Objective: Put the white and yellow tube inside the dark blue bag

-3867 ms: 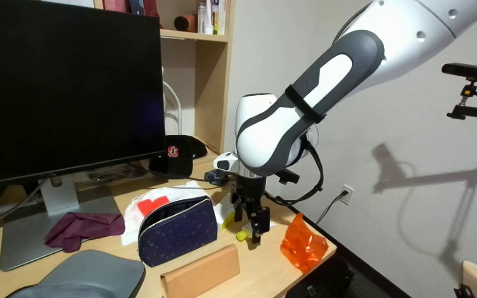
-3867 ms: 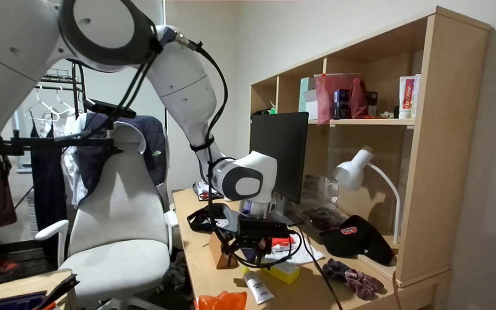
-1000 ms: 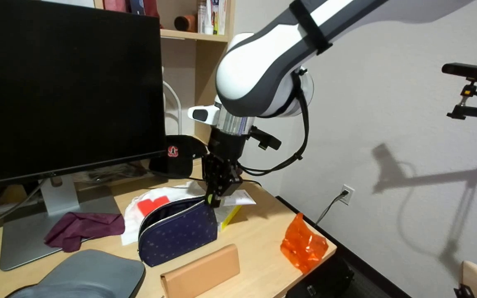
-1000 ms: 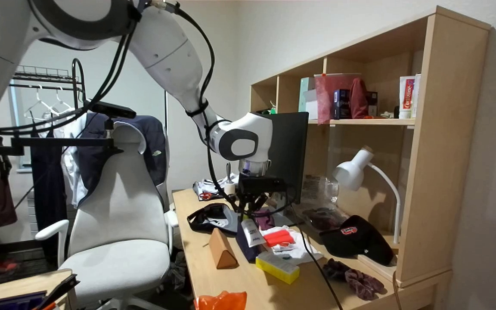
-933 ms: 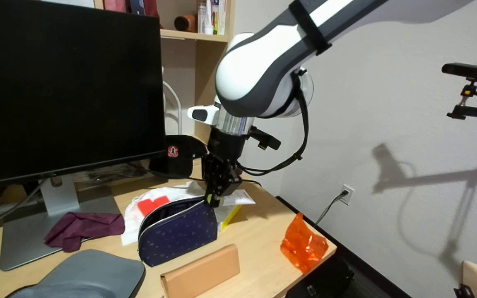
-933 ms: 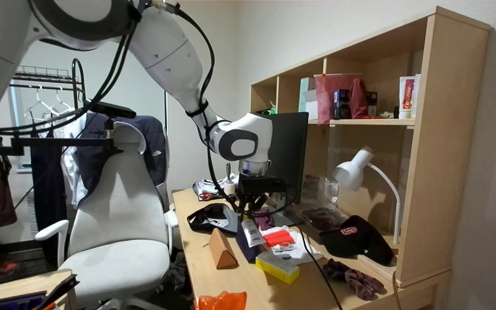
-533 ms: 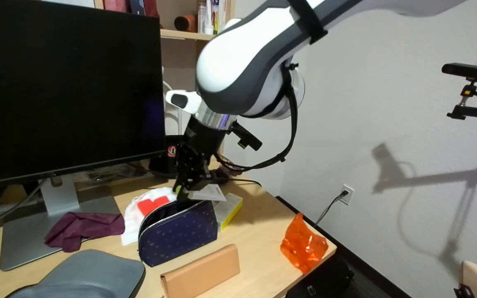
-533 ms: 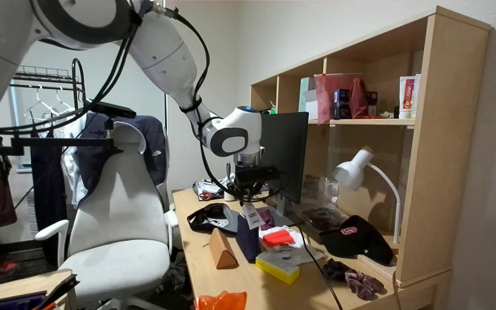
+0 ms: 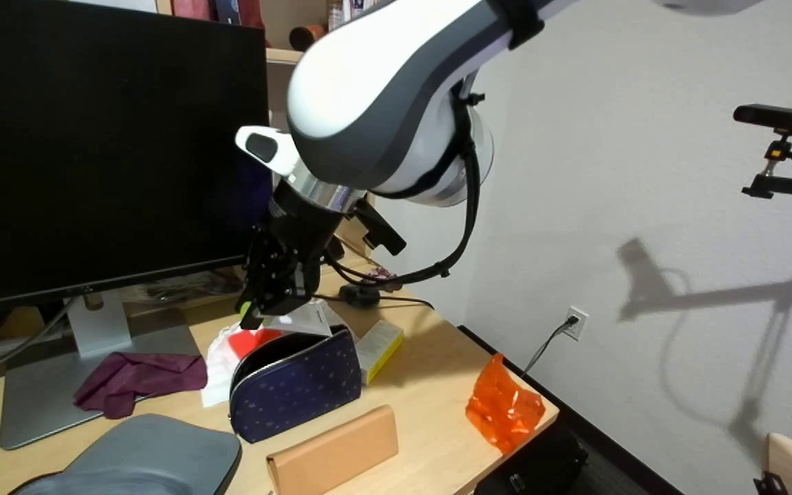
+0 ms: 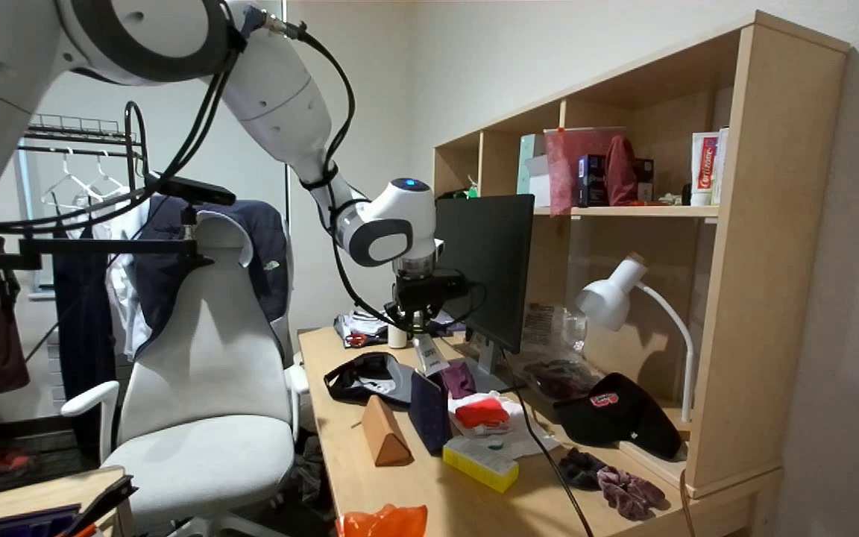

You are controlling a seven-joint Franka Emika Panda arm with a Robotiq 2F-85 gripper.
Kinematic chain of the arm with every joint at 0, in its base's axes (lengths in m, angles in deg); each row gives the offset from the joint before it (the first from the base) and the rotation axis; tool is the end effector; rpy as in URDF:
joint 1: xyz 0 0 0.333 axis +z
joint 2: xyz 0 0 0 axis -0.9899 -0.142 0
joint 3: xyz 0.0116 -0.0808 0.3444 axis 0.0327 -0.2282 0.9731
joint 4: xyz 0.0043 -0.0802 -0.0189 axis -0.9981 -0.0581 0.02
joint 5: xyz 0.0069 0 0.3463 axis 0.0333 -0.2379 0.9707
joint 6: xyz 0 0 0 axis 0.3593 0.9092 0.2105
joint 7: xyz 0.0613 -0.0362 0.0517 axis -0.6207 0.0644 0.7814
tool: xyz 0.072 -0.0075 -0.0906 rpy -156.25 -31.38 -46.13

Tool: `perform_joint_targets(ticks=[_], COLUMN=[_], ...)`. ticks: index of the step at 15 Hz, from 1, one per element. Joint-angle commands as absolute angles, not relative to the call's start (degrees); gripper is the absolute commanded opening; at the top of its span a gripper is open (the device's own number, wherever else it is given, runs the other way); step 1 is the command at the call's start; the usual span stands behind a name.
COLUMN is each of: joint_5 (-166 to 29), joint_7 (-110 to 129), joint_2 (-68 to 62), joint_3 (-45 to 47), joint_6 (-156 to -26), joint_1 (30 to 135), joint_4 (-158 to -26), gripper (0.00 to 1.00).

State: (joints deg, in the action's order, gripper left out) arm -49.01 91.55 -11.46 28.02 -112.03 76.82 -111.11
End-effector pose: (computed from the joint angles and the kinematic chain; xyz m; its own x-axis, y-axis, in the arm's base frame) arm 0.6138 0.1610 0.3689 0.1481 0.8986 0.4131 0.9477 -0.2483 0.2005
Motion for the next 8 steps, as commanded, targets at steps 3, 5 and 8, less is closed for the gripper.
perform_joint_targets(ticks=[3,5,8], joint_5=[-40.3,-36.5,-33.7], joint_7=[93.0,93.1,94.5], joint_2=[-15.0,-16.1,-16.9], joint_3=[32.0,34.3,37.5], joint_6=[-116.9,-121.5,-127.2], joint_1=[74.5,73.4,71.6], joint_4=[-109.0,-108.9,-109.1], gripper=[0.13,0.13,0.13])
